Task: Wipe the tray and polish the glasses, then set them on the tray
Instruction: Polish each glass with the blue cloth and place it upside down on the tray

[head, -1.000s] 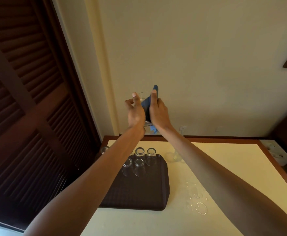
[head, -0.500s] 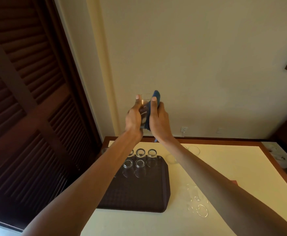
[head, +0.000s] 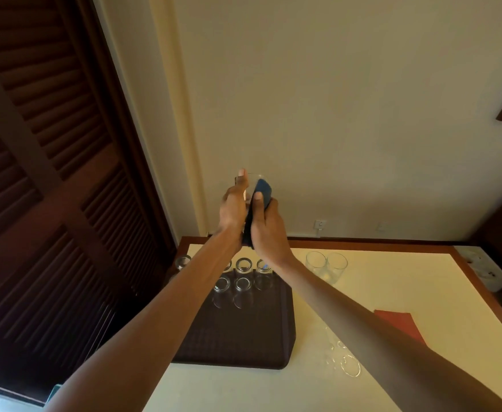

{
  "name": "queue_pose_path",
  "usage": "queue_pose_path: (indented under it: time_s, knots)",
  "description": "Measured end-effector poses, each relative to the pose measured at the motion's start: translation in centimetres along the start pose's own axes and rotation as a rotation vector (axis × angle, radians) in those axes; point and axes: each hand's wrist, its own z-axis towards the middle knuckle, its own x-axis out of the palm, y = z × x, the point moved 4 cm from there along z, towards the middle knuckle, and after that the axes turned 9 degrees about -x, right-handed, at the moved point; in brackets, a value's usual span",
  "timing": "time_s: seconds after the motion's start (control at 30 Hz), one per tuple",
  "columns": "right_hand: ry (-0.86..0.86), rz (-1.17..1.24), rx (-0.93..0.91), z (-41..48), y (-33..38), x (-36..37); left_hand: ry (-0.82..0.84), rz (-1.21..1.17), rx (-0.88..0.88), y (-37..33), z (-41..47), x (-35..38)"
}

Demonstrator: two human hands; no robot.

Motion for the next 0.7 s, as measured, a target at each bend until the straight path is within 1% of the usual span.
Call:
queue_pose_path:
  time_s: [0.1,0.17,0.23,0.27,0.37,0.4,0.47,0.53,0.57,0.63,0.7]
  knots:
    - [-0.042,-0.044,-0.223,-0.1,0.5,0.0,-0.003,-0.013,-0.015,0.4,0.2,-0.2]
    - [-0.084,-0.093,-0.264,1.0,0.9,-0.3,0.018,-0.016,-0.043,0.9,-0.1,-0.2]
    - [-0.108,-0.102,-0.19,2.5,0.7,-0.8,0.037,-0.006,-0.029,1.4,0.2,-0.1]
    - [-0.104,-0.058,-0.123,3.1,0.8,-1.2,0.038,-0.001,-0.004,1.4,0.2,-0.1]
    - [-0.051,0.152,0.172,4.2,-0.6,-1.1,0.029,0.01,0.029,0.8,-0.3,0.3]
    - [-0.047,0.169,0.248,3.9,-0.6,-0.8,0.021,0.006,0.025,0.8,-0.2,0.4]
    - [-0.039,0.187,0.322,3.6,-1.3,0.3,0.01,-0.018,0.004,0.6,0.1,0.2]
    - [-0.018,0.166,0.324,2.5,-1.3,0.6,0.008,-0.059,-0.014,0.4,0.3,-0.2]
    - [0.011,0.121,0.292,2.0,-1.1,0.5,0.005,-0.064,-0.012,0.2,0.2,-0.4]
    - [0.048,-0.024,0.15,0.9,-0.4,0.4,-0.028,-0.054,-0.004,0.3,0.2,-0.7]
    - [0.023,-0.133,-0.022,0.6,0.4,0.3,-0.045,-0.062,-0.012,0.5,0.6,-0.9]
